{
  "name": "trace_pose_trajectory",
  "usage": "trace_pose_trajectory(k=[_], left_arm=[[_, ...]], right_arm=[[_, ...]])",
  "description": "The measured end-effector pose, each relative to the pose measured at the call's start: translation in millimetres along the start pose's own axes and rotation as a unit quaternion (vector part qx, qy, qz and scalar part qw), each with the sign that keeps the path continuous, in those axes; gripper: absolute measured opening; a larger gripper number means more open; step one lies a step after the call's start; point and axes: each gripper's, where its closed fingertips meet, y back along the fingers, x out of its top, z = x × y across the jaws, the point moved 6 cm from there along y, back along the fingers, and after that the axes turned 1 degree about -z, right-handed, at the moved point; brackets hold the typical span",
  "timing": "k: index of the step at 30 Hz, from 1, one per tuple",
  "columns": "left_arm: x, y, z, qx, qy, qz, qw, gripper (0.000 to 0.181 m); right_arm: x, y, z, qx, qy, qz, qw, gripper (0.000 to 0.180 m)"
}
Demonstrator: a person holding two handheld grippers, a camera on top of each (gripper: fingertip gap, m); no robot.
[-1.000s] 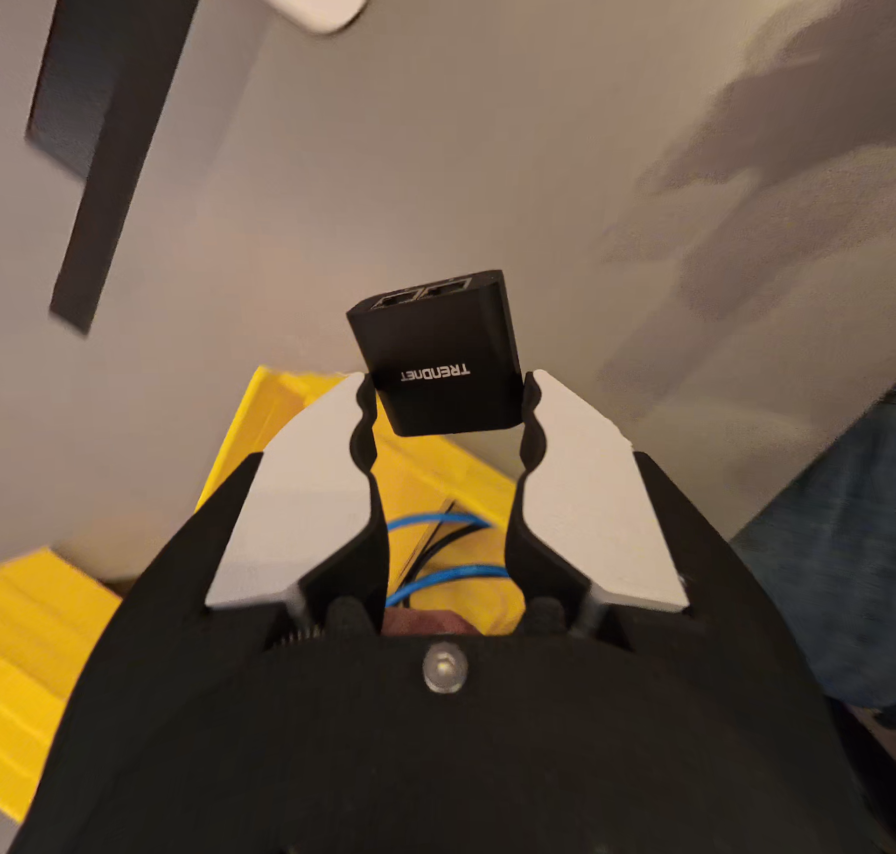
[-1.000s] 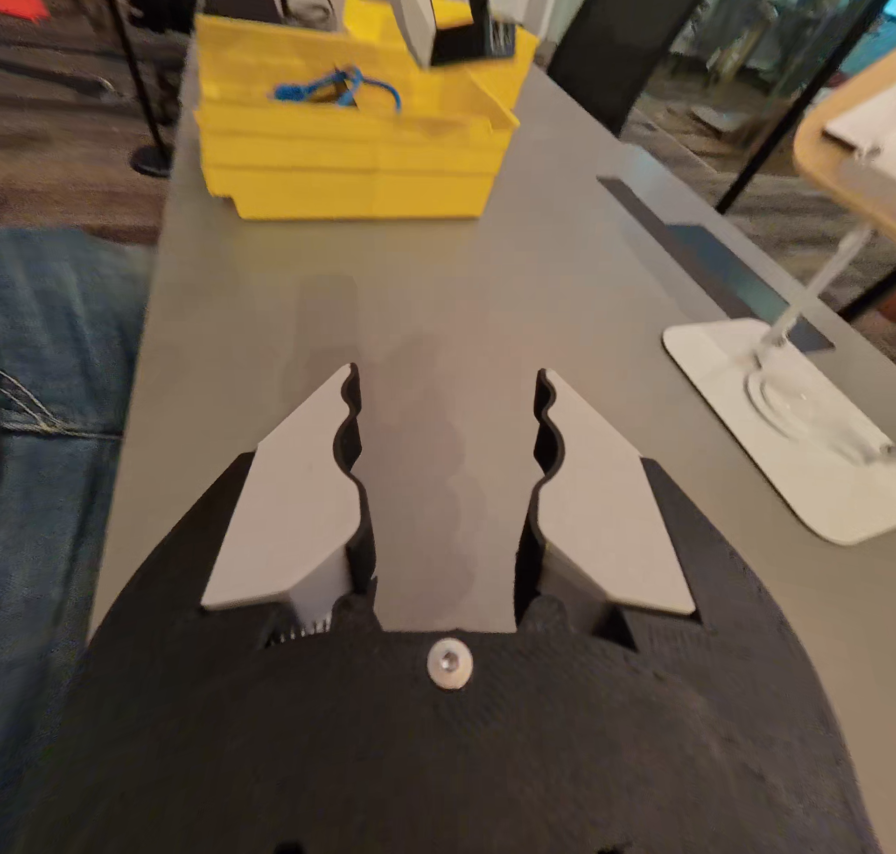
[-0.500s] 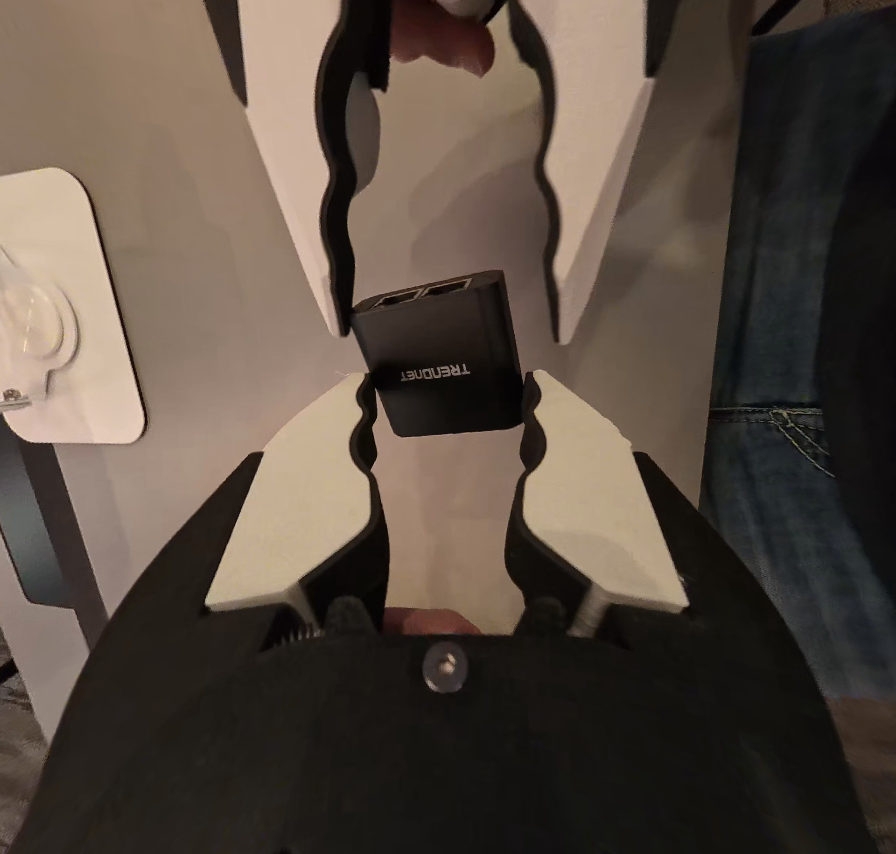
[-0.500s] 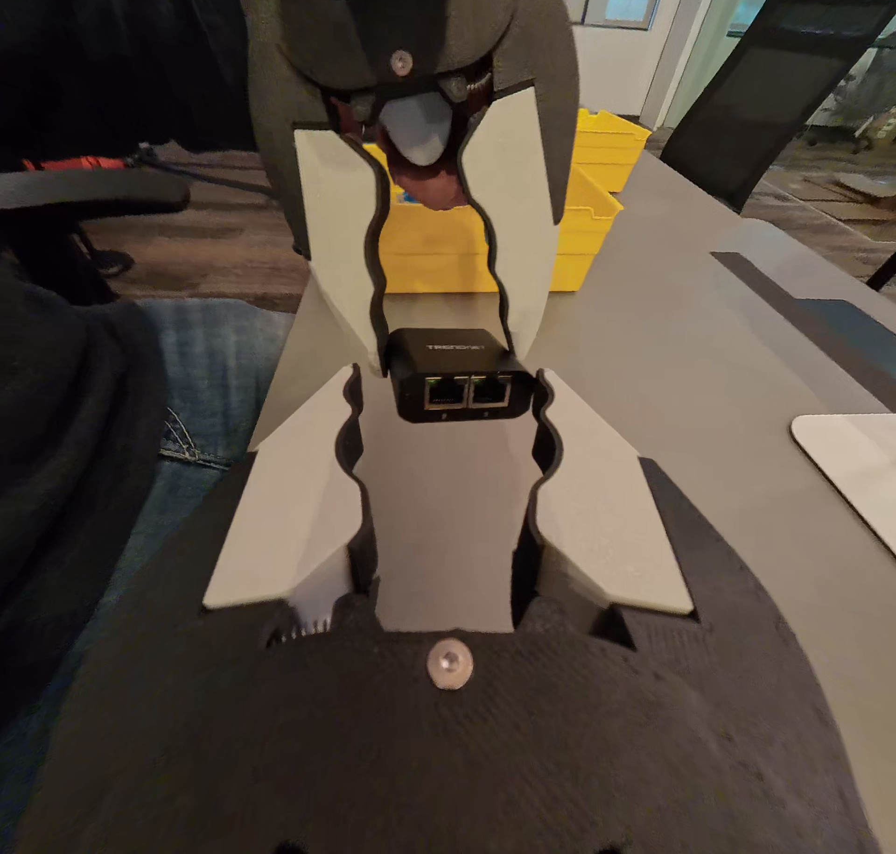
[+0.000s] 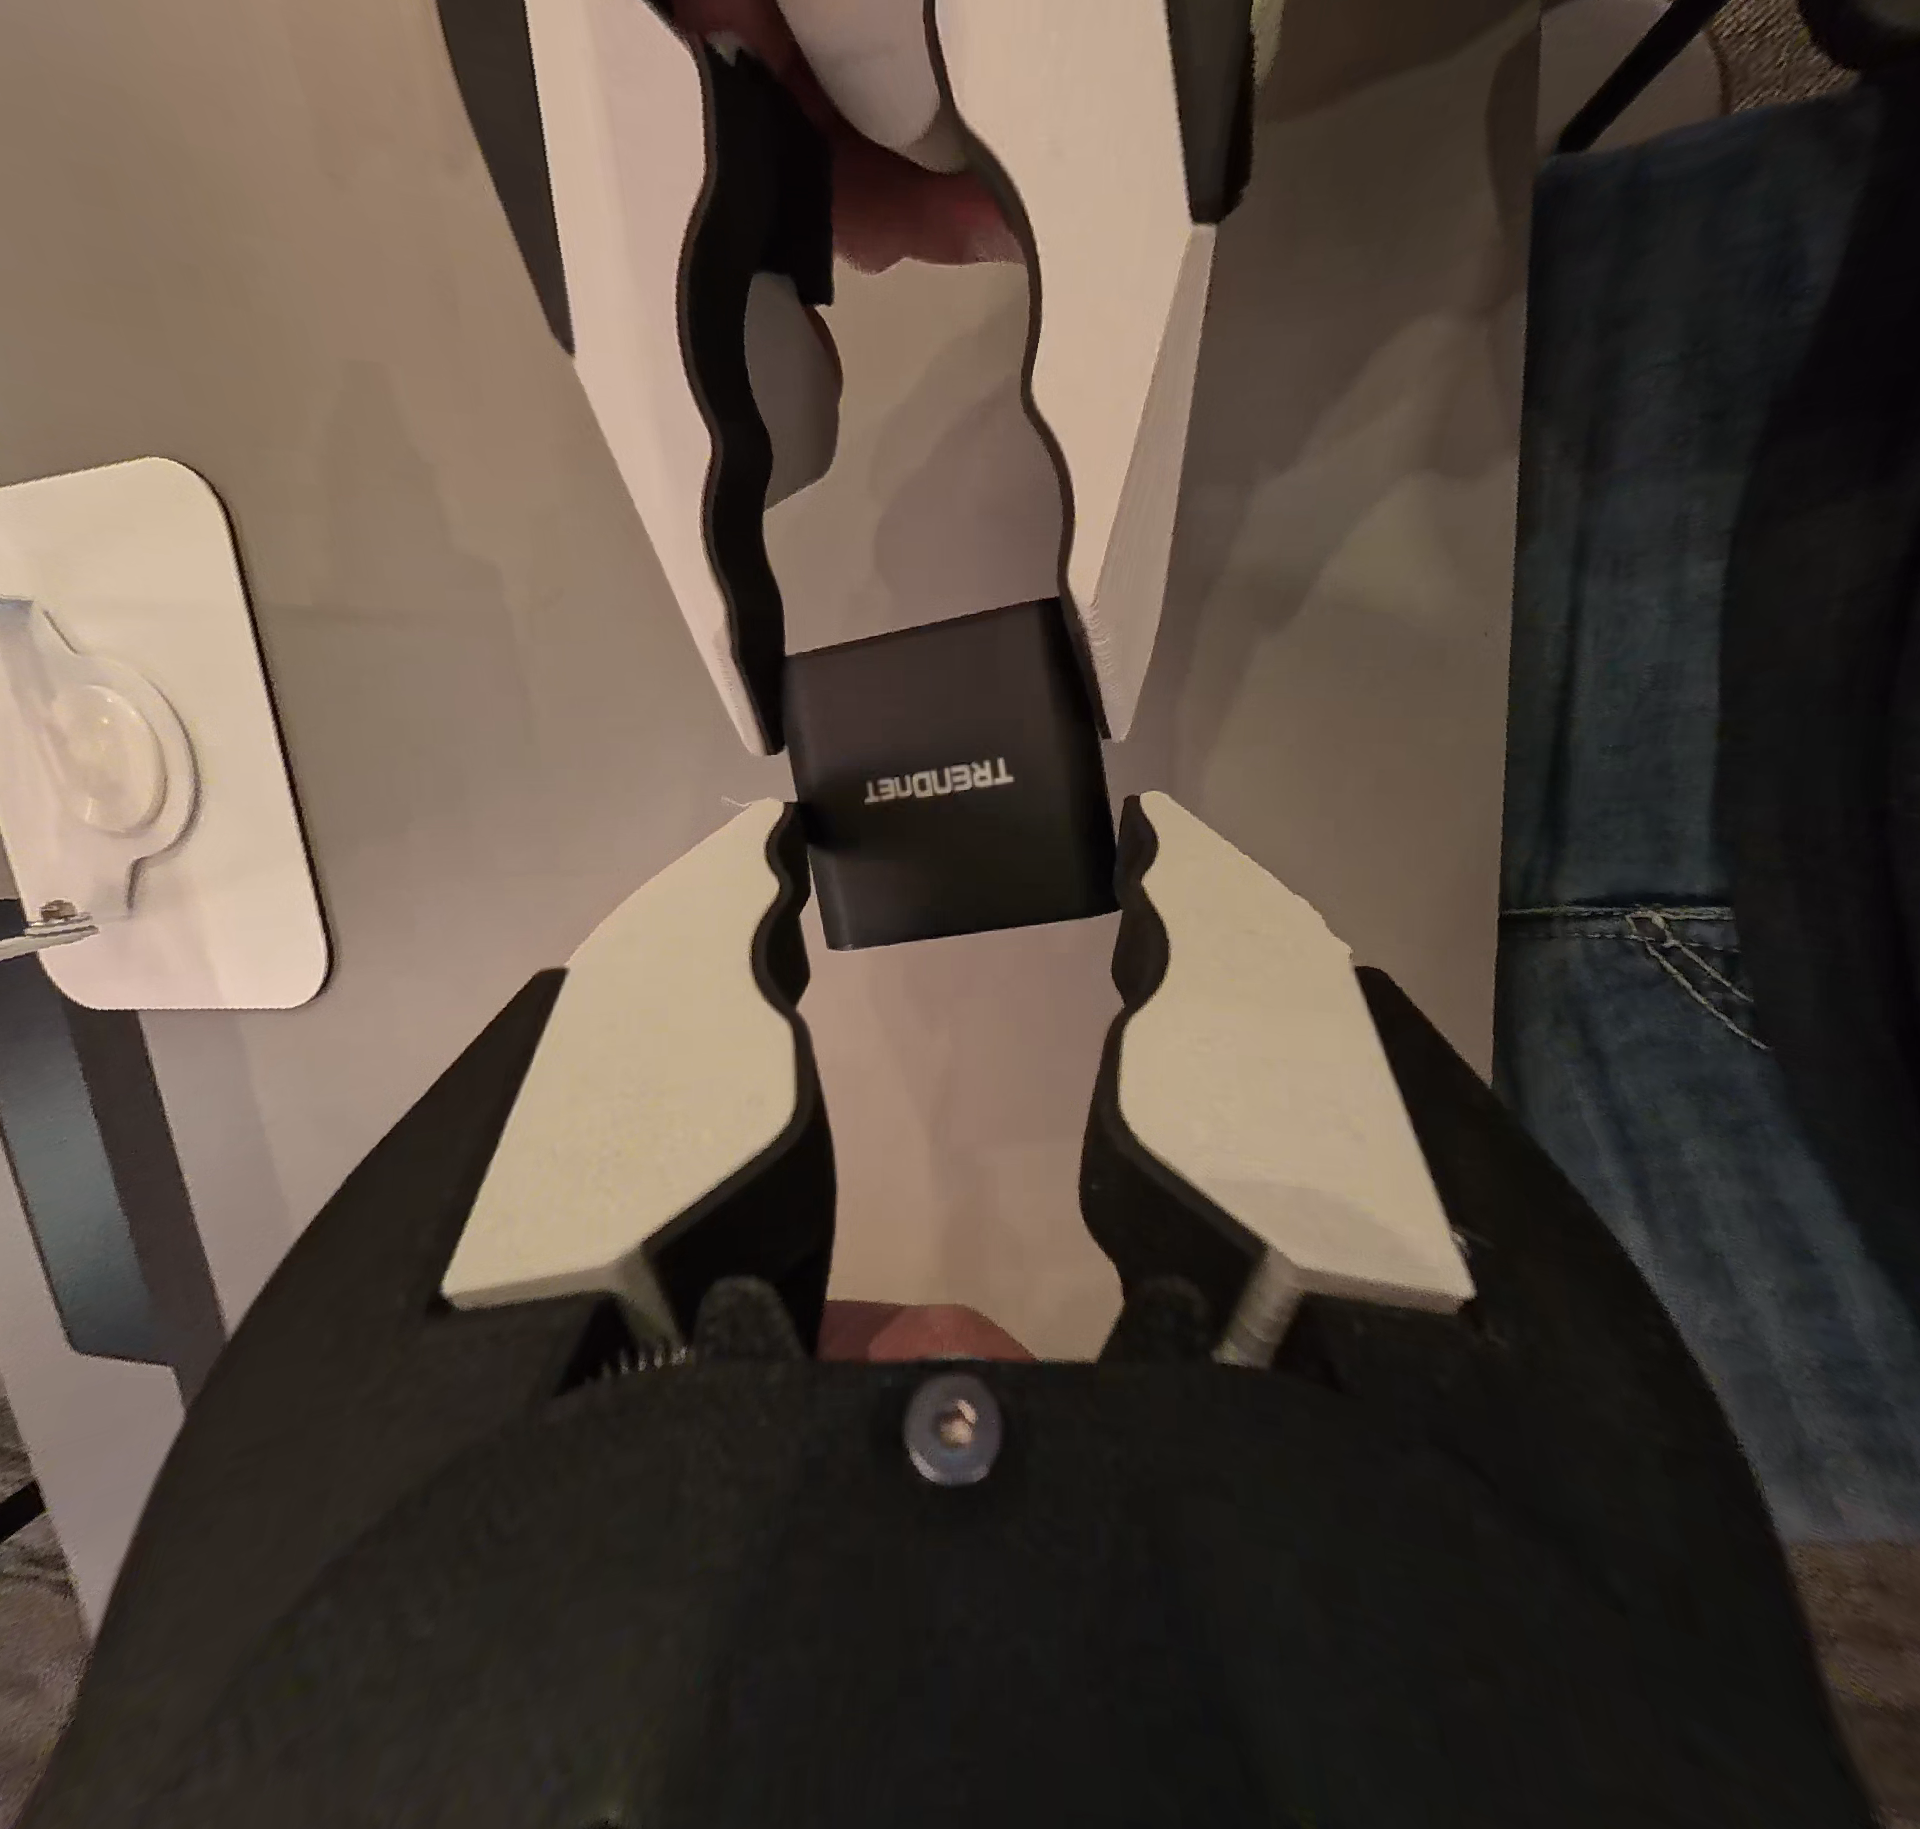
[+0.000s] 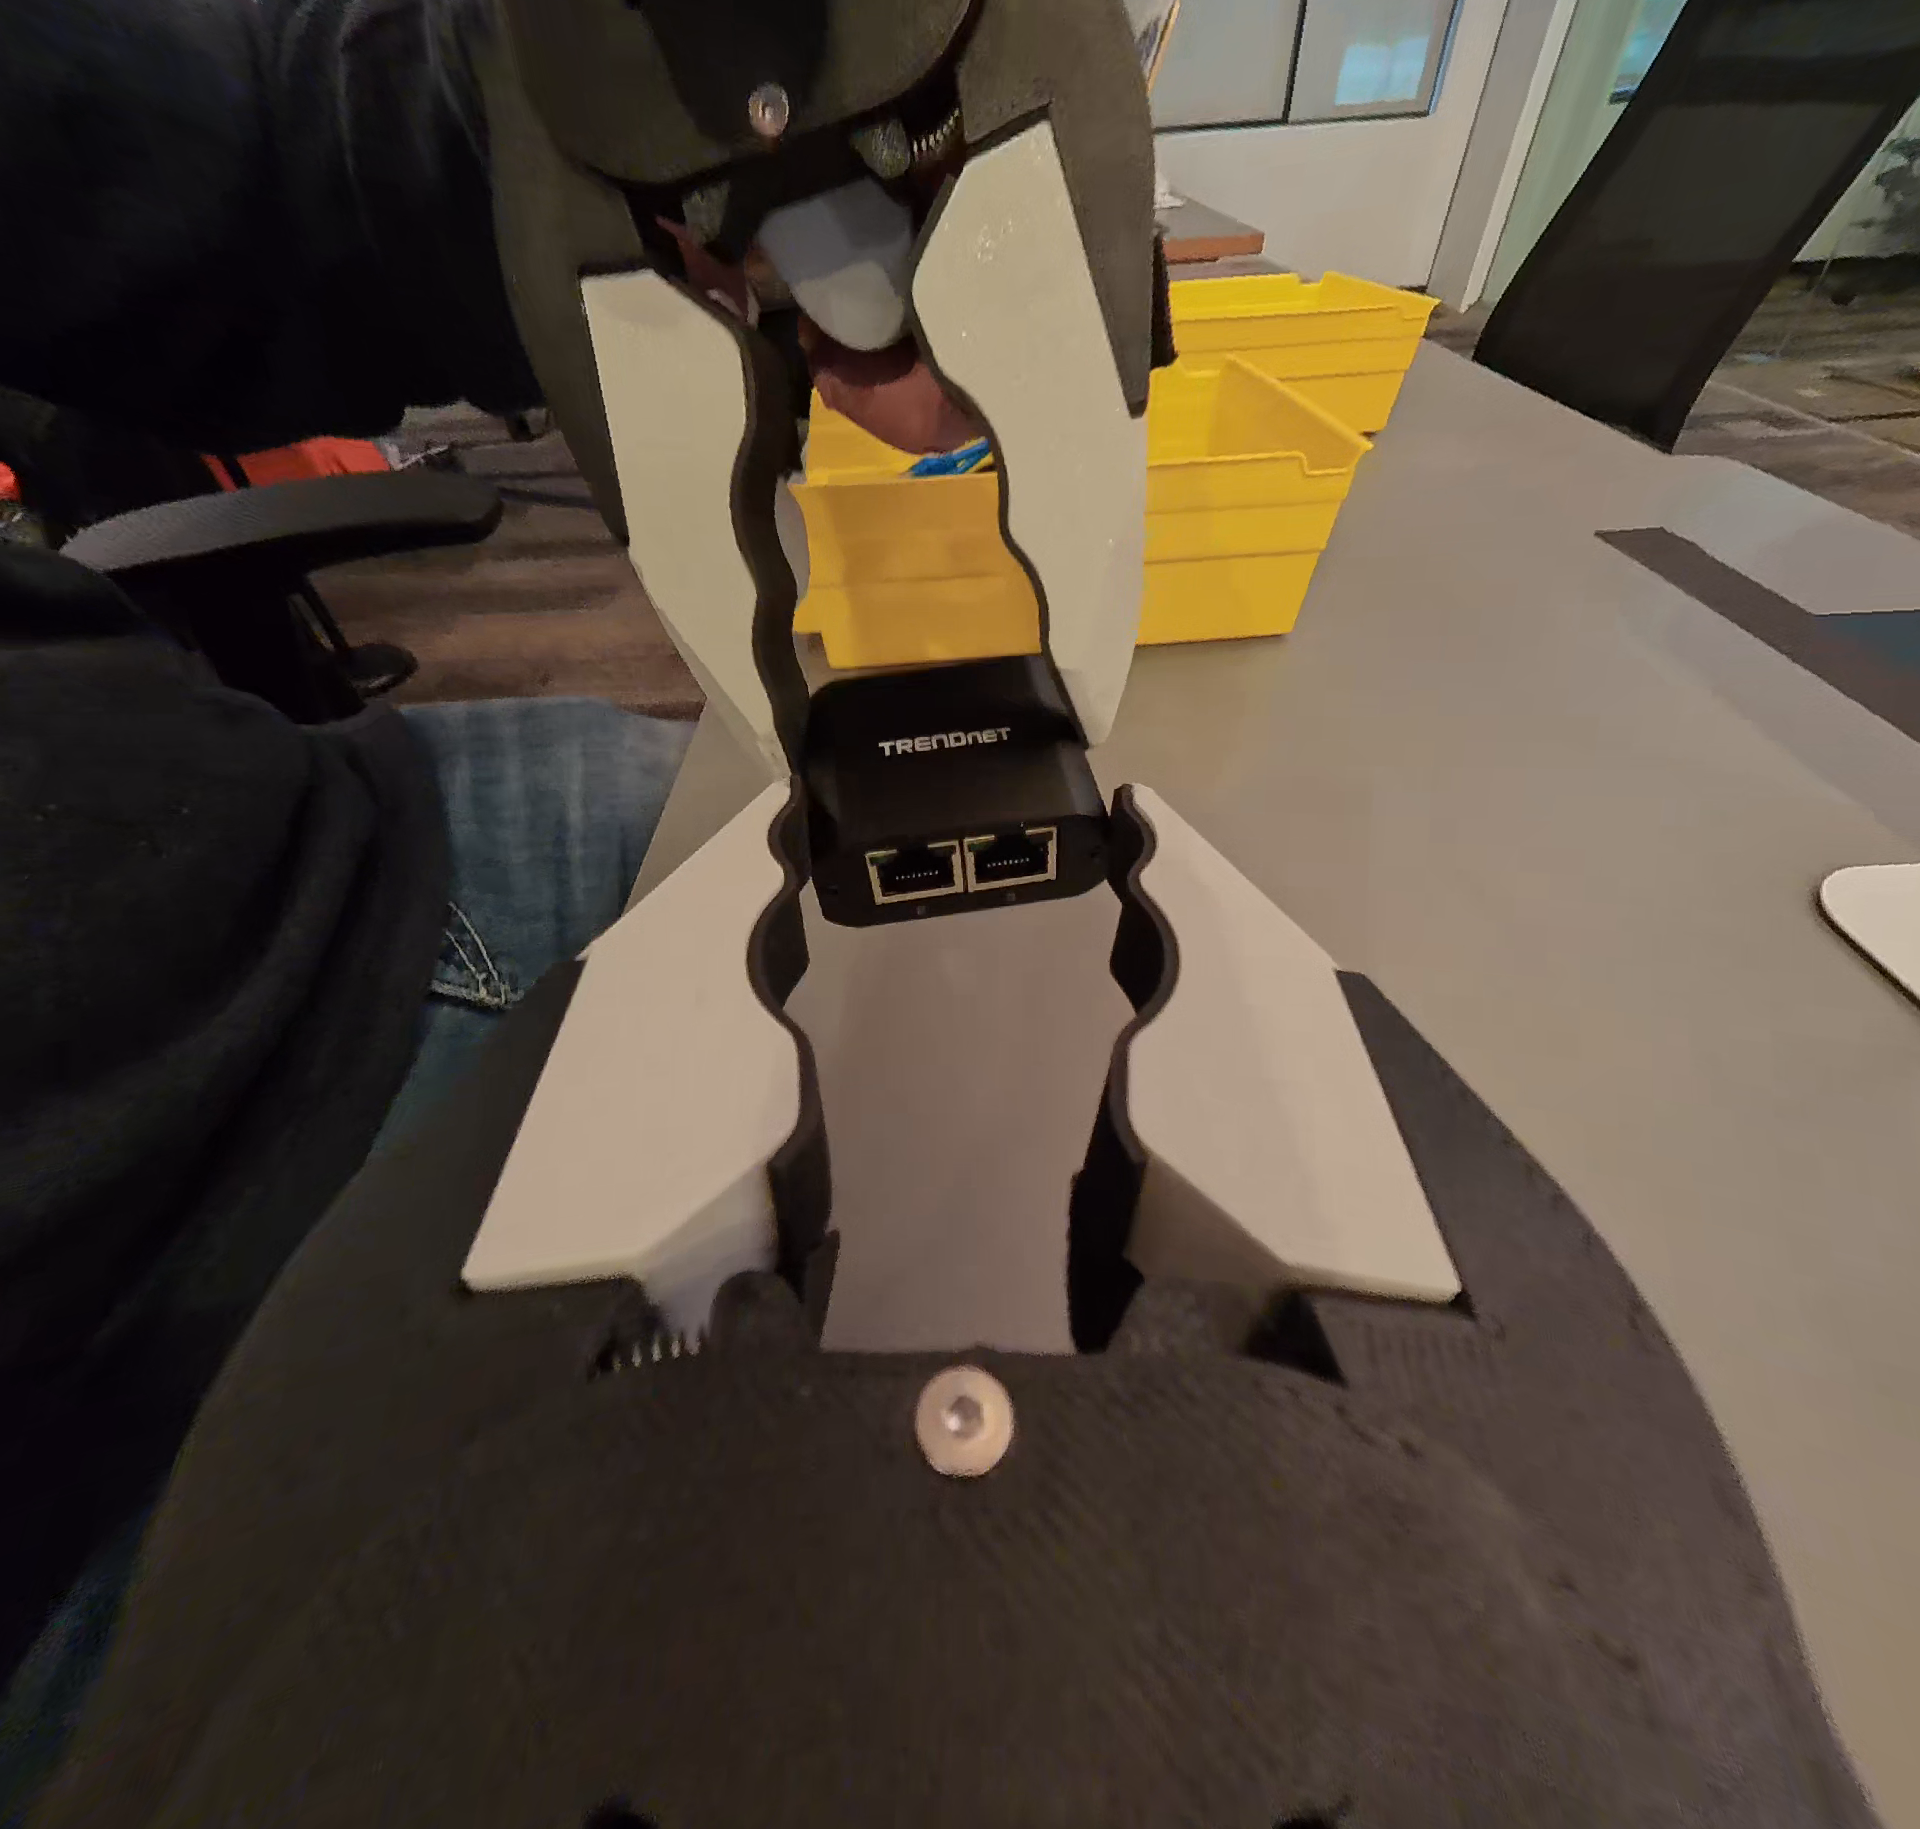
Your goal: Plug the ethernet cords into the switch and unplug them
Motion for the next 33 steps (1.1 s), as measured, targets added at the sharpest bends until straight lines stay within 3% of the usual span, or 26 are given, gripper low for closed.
trace_pose_trajectory(k=[15, 22, 25, 33], left_arm=[[0, -5, -8, 0.027, 0.03, 0.045, 0.998, 0.056], [-8, -10, -10, 0.049, 0.062, 0.058, 0.995, 0.072], [-9, -13, -6, 0.045, 0.079, 0.083, 0.992, 0.063], [-6, -14, 0, 0.044, 0.112, 0.148, 0.982, 0.062]], right_arm=[[-6, 7, 9, -0.017, -0.013, 0.022, 1.0, 0.055], [-4, 14, 9, -0.018, -0.02, 0.048, 0.998, 0.055], [-3, 18, 8, -0.015, -0.023, 0.06, 0.998, 0.055], [-1, 23, 3, -0.008, -0.011, 0.055, 0.998, 0.055]])
